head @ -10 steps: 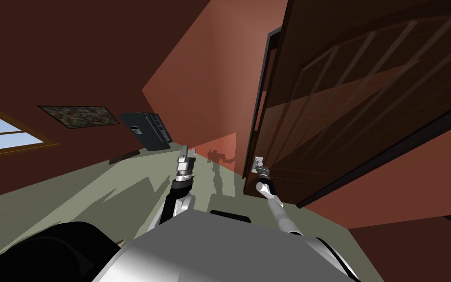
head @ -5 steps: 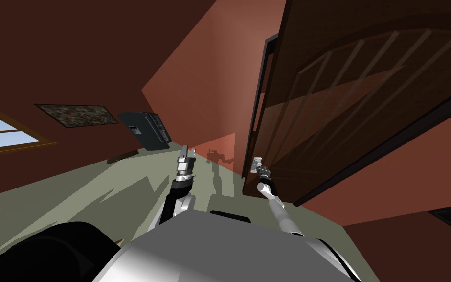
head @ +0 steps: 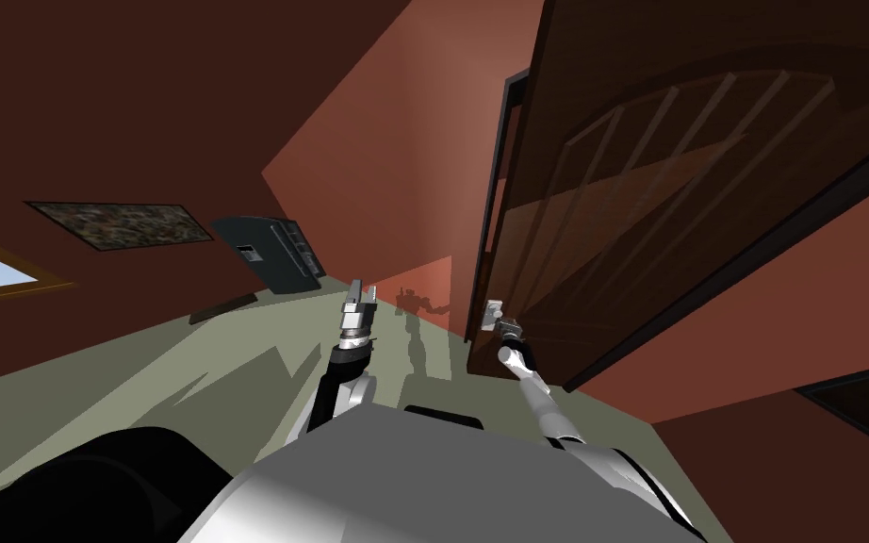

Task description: Pull the door open

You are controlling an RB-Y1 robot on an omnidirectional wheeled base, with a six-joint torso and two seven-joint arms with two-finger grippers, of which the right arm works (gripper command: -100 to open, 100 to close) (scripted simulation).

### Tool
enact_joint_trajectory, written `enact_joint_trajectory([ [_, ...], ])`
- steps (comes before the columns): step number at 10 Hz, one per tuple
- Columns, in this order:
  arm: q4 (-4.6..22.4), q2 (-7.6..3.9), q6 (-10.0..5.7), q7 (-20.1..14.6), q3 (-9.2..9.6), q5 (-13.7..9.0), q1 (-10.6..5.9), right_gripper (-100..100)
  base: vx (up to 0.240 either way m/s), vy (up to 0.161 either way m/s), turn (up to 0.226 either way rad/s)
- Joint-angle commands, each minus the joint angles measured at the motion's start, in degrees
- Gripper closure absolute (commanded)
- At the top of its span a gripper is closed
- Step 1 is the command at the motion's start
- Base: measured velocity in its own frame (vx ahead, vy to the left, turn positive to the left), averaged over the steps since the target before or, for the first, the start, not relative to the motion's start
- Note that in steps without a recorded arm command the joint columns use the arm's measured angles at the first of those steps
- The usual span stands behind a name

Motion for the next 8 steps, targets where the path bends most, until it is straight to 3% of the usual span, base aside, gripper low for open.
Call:
enact_joint_trajectory([
  [1,-1.92,0.98,1.32,0.85,-0.19,-0.1,-0.67,-100,0.005,0.03,-0.027],
  [2,-0.74,0.25,0.91,0.52,-0.7,-0.21,0.0,-100,0.011,-0.01,-0.062],
  [3,-0.74,0.25,0.91,0.52,-0.7,-0.21,0.0,100,0.009,-0.016,0.02],
  [8,-0.74,0.25,0.91,0.52,-0.7,-0.21,0.0,100,-0.004,0.005,0.005],
])
